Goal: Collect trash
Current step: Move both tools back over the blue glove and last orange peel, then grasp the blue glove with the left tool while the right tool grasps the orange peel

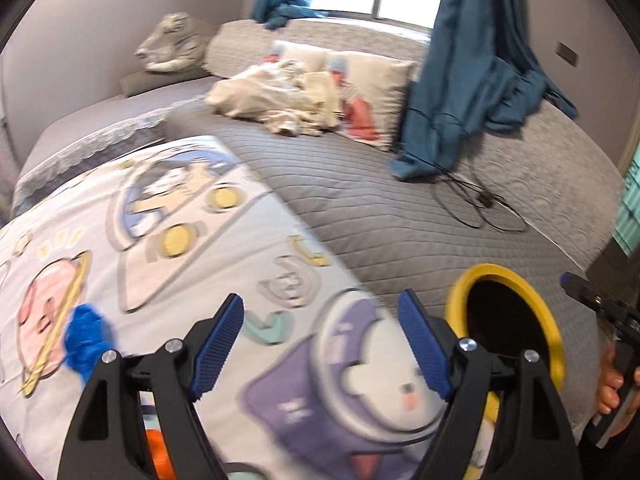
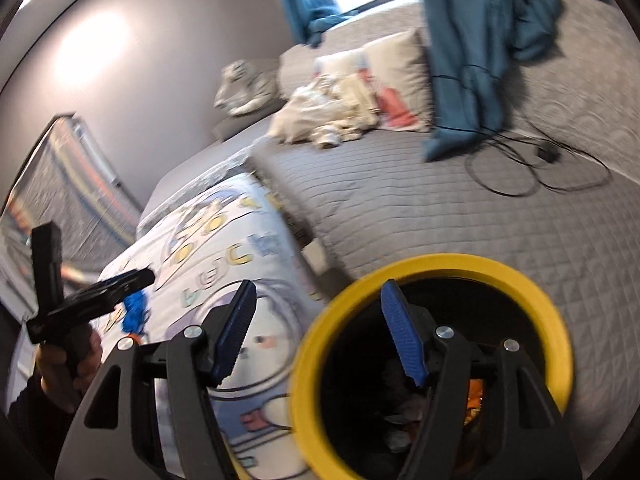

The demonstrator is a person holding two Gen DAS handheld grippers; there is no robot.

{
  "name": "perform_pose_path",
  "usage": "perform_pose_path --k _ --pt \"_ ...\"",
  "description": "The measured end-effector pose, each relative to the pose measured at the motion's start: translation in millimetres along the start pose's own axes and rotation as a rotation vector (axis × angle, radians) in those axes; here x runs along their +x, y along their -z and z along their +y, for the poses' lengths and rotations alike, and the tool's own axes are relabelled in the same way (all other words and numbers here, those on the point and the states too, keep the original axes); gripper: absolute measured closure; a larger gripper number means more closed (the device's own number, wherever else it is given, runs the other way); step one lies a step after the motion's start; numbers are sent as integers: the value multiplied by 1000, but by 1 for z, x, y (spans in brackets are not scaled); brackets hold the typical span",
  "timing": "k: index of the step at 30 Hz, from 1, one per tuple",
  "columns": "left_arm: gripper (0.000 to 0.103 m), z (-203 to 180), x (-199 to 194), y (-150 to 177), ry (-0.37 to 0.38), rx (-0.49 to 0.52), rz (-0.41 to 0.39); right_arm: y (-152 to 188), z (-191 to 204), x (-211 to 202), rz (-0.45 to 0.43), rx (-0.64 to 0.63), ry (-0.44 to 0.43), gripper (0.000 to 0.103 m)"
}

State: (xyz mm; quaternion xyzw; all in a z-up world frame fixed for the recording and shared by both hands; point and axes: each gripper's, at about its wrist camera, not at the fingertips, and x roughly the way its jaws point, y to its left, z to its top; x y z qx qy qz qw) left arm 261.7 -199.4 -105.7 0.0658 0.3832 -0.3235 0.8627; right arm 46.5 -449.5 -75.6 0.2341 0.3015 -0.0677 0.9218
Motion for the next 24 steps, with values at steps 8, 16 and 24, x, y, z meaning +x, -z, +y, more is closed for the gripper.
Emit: perform_pose_path --k 8,16,24 --pt "27 74 -20 13 -106 -59 -9 6 82 34 65 -145 -109 41" --pt "27 129 -29 31 -164 -116 12 34 163 75 166 -283 -216 40" --pt "27 162 -23 53 -185 -145 55 66 223 110 276 -373 -302 40"
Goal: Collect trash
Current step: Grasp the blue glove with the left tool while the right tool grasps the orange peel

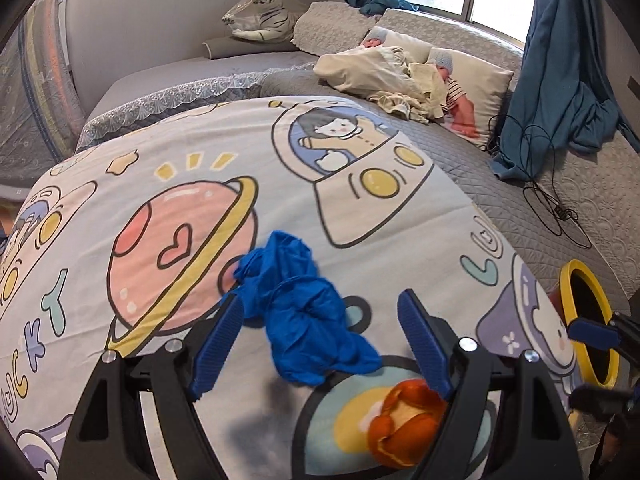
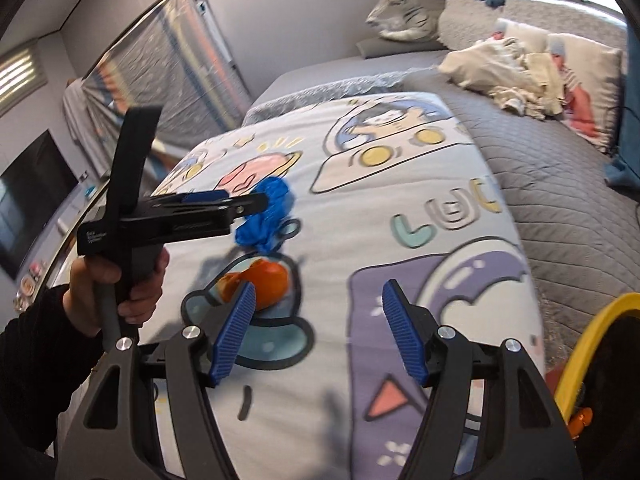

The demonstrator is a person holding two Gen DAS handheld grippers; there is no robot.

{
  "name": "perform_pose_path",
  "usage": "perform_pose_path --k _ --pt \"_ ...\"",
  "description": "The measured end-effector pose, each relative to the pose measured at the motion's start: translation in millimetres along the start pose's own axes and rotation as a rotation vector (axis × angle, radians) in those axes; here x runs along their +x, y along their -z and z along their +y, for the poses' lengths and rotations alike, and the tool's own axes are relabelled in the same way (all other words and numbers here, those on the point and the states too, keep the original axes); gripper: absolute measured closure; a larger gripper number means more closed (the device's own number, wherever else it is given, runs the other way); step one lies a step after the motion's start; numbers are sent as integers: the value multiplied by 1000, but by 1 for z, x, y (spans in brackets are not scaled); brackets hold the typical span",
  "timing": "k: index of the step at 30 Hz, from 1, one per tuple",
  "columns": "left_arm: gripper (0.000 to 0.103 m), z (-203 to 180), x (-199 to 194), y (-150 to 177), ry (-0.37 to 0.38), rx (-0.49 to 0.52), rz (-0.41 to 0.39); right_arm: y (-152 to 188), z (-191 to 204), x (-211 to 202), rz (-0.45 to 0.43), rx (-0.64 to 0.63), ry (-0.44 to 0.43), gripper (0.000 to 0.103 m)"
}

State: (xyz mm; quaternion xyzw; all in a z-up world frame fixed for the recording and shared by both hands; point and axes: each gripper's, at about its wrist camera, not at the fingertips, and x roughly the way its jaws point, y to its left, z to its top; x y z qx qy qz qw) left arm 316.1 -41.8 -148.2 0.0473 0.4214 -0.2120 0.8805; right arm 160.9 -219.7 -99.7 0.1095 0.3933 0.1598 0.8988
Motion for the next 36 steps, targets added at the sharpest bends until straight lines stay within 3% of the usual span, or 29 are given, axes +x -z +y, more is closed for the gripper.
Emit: perform_pose_path --k 20,28,32,36 --pt "29 24 37 -1 12 -53 63 -3 43 72 153 -67 -68 41" --pt "69 21 49 -3 48 -39 89 -7 44 89 172 -58 -42 48" --pt "77 18 50 -3 43 -17 87 -7 43 97 197 -40 -47 49" --pt "81 19 47 -4 33 -23 75 -5 46 97 194 -47 -34 59"
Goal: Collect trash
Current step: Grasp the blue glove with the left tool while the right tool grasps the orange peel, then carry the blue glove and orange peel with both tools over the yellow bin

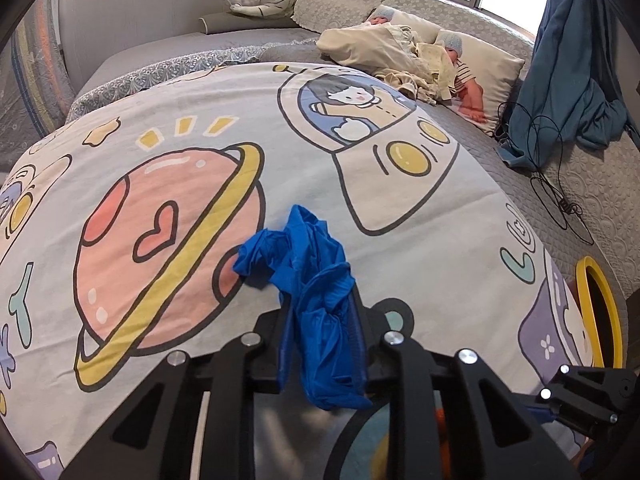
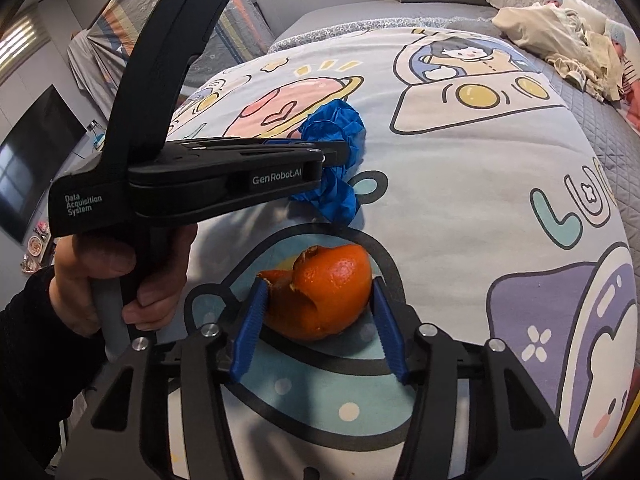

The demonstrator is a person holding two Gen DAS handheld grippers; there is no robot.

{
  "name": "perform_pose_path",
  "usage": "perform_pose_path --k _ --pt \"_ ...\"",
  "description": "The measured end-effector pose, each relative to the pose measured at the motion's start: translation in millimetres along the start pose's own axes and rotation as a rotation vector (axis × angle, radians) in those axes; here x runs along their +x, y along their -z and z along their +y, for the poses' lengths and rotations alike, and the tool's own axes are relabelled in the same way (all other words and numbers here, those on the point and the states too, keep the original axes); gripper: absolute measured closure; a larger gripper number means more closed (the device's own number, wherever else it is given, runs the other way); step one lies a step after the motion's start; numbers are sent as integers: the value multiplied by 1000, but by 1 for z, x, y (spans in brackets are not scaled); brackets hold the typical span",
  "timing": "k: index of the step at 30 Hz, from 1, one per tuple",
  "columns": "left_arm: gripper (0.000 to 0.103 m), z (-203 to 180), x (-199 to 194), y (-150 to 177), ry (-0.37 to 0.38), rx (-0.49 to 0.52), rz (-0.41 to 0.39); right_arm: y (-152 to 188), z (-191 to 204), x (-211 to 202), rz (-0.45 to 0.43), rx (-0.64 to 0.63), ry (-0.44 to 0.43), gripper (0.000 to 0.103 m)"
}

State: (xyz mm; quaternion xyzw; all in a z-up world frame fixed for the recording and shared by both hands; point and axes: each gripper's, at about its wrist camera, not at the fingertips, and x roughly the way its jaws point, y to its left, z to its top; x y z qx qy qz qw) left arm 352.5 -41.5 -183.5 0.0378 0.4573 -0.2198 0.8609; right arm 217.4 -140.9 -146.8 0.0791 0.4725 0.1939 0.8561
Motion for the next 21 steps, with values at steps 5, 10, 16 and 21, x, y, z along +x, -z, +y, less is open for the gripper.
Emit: perform_pose_path --k 5,10,16,21 --pt "82 7 -13 -4 6 -34 -27 0 0 -4 -6 1 14 70" --pt "82 11 -32 -5 4 -47 -64 1 -1 -14 -27 9 22 75" --pt "82 16 -59 0 1 -63 -107 -1 -11 -39 -70 27 31 79" --pt "82 14 -86 12 8 -87 -145 1 -21 -61 -95 42 45 79"
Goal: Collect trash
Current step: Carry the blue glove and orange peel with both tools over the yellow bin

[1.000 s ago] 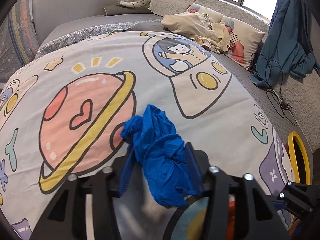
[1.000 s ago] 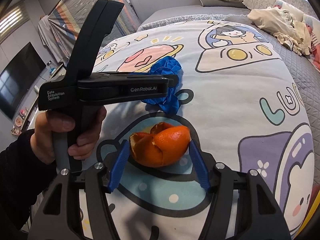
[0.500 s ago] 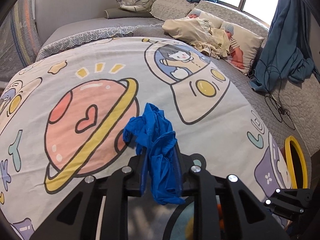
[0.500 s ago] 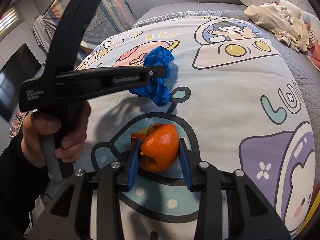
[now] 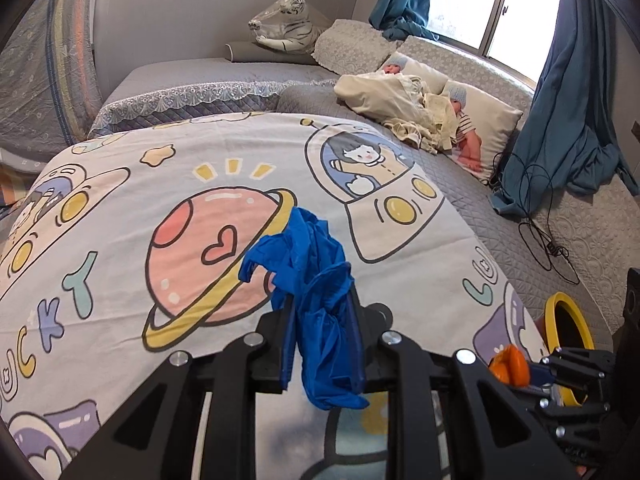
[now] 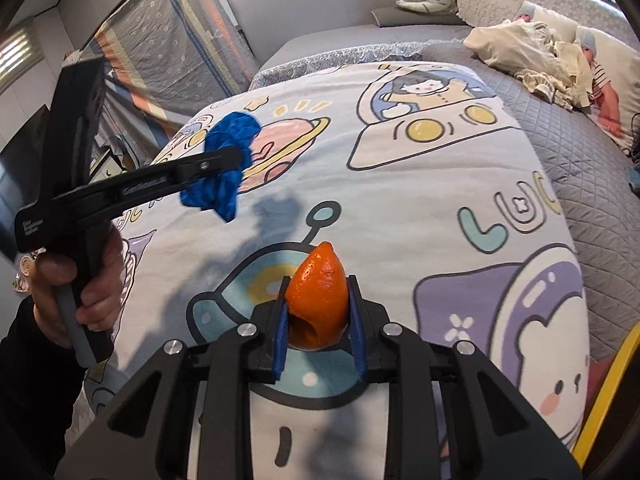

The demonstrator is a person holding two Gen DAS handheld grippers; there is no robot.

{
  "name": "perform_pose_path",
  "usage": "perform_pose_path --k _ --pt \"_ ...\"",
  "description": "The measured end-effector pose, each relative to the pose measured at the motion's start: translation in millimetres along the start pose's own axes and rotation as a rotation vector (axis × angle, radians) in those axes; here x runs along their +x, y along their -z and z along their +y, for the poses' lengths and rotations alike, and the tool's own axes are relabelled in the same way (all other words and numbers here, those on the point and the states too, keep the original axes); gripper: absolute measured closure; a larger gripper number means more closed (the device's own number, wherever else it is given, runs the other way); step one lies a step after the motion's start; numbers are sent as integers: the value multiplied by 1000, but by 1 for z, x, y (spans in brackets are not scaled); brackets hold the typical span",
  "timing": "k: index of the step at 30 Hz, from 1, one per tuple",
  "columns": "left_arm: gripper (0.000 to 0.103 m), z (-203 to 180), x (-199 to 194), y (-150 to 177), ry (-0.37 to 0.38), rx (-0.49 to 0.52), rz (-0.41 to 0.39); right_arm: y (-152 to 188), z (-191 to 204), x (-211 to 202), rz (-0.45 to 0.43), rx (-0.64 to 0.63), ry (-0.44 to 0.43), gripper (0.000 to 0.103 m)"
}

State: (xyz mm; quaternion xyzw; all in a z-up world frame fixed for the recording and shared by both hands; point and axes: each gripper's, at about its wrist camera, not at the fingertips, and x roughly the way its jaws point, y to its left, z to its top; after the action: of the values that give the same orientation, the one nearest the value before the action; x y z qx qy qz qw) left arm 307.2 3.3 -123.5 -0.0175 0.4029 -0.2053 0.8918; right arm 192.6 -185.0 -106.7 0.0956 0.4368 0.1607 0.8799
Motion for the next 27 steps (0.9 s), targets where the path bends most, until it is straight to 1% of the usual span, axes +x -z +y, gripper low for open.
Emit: perform_pose_path --k 4,7,14,17,22,27 --pt "82 -13 -22 7 2 15 -38 1 -11 -19 -23 20 5 79" --pt "82 -25 -38 10 22 23 -64 4 -20 -38 -48 37 14 79" --pt "82 -73 -64 15 66 93 -116 12 -53 -91 -152 94 78 79" --pt "82 -101 -72 15 79 144 -143 17 -76 -118 -211 138 116 79" --pt "82 -159 -73 12 139 236 -156 30 -120 -155 -288 220 203 79" --pt "82 -218 -57 11 231 319 -133 53 -173 -193 -339 326 310 79"
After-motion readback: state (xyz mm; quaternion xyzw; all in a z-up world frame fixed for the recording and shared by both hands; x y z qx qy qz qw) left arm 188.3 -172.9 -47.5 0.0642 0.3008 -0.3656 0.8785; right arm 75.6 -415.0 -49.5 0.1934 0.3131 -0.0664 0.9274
